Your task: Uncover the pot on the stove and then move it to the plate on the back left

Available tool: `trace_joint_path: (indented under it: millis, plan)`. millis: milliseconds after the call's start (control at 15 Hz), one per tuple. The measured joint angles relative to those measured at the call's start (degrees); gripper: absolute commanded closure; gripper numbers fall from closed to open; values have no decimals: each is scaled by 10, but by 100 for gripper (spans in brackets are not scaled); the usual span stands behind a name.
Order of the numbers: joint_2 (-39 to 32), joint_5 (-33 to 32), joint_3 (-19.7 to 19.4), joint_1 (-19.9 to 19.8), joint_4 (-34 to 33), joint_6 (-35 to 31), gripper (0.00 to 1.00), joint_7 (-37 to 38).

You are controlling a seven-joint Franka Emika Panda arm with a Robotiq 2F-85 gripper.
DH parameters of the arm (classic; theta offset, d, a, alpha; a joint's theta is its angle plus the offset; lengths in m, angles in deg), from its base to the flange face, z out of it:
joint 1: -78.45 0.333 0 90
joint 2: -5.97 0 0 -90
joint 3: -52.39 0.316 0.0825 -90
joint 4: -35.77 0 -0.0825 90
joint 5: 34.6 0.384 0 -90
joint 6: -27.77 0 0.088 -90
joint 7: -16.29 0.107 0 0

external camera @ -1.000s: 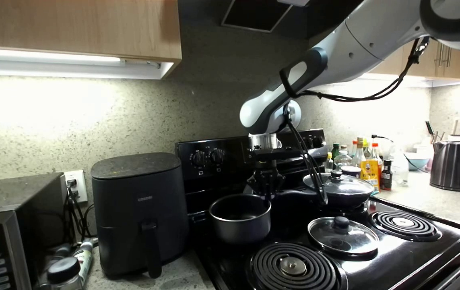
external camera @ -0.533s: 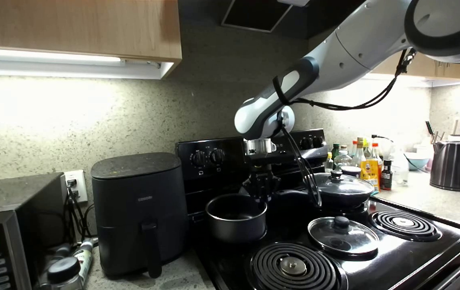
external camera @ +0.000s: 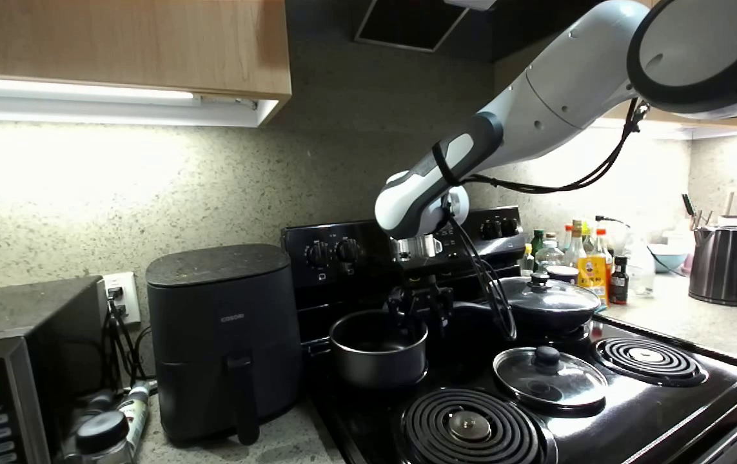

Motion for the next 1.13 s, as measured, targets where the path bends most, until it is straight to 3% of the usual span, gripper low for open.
trace_joint_path:
  millis: [667, 1133]
  plan:
    - [80, -58, -4, 20, -11, -2, 0, 0]
    - [201, -87, -14, 18, 77, 5, 0, 0]
